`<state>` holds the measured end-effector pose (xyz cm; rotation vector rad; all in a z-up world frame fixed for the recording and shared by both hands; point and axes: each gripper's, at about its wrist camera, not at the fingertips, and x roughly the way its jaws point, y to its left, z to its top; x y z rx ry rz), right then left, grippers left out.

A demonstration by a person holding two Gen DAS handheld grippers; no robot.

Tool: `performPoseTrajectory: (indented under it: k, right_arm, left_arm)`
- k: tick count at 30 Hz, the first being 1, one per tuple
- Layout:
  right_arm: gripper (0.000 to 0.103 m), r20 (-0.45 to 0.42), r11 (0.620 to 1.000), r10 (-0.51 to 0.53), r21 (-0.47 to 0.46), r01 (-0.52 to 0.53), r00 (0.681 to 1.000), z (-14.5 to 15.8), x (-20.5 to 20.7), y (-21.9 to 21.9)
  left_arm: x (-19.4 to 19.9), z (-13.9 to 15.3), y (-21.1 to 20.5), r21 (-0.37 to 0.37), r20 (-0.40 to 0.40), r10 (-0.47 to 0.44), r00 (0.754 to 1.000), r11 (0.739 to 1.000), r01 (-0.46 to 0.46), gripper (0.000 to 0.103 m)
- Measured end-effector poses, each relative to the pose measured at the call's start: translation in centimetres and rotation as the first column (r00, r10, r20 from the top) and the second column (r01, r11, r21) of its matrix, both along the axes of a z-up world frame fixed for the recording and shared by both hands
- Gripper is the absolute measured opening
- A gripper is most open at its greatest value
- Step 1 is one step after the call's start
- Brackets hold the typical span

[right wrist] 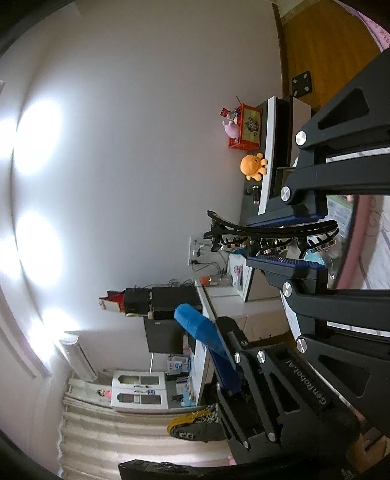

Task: Organize rigid objects
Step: 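Lift the blue highlighter and hair clip over the tray with both tools, then open both tools to drop the highlighter and hair clip into the tray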

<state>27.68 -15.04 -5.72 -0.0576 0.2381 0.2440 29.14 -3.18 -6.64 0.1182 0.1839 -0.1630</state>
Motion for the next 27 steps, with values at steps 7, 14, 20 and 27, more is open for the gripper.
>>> performPoseTrajectory:
  k: [7, 14, 20, 27]
  right_arm:
    - [0.019, -0.128, 0.999, -0.036, -0.029, 0.032, 0.991, -3.3, 7.4, -1.2]
    - [0.019, -0.319, 0.998, -0.047, -0.051, 0.033, 0.947, -9.8, 13.2, -1.7]
    - [0.020, -0.411, 0.998, -0.057, -0.056, 0.037, 0.910, -12.7, 15.2, -2.4]
    - [0.051, -0.394, 0.996, -0.080, -0.009, 0.084, 0.916, -11.5, 14.6, -3.6]
  left_arm:
    - [7.9, -3.1, -1.2, 0.025, -0.101, -0.033, 0.994, 0.999, 0.036, 0.027]
    - [15.1, -9.9, -2.5, 0.028, -0.323, -0.058, 0.945, 0.997, 0.071, 0.027]
    - [16.8, -12.7, -2.5, 0.047, -0.394, -0.022, 0.919, 0.998, 0.044, 0.027]
    - [14.5, -10.1, -0.8, 0.046, -0.299, 0.025, 0.954, 0.999, -0.012, 0.084]
